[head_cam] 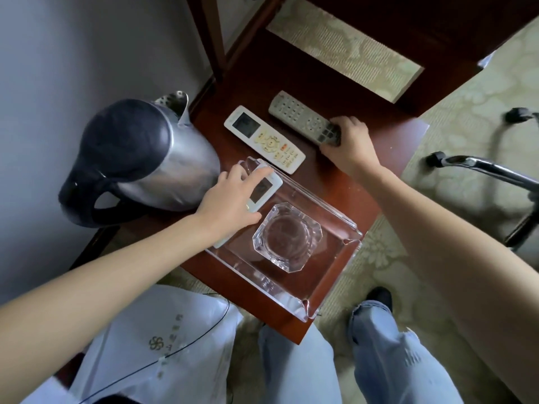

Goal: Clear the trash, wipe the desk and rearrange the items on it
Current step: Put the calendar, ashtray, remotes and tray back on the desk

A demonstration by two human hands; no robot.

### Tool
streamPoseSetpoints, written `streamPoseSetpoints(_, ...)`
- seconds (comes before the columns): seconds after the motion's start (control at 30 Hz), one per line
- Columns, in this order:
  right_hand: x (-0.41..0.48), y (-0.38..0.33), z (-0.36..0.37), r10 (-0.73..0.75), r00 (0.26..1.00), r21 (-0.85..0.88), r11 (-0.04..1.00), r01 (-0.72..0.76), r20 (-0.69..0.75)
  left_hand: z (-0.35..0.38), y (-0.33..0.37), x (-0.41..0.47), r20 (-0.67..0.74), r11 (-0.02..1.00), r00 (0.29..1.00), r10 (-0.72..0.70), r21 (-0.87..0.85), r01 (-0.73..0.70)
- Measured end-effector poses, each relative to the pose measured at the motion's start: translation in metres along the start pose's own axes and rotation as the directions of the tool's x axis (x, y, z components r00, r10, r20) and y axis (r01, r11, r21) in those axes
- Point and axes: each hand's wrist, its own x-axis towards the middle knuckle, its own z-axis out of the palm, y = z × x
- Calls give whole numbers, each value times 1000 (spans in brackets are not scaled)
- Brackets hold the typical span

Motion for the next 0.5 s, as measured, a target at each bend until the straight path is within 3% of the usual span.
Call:
streamPoseSetpoints(0.1, -22, 24, -15, 118, 993, -78, 990, -118, 0, -5, 4, 3, -3, 990, 1000, -9, -139, 9)
streamPoseSetpoints(0.3, -18, 14, -15, 23, 995, -76, 997, -16, 96, -25, 20, 7, -26, 978, 1000, 15, -207, -20)
streamPoseSetpoints(0.5, -48, 5, -82, -23, 993, 114, 993, 10, 119, -86, 62, 2, -96, 946, 995, -10, -324, -22)
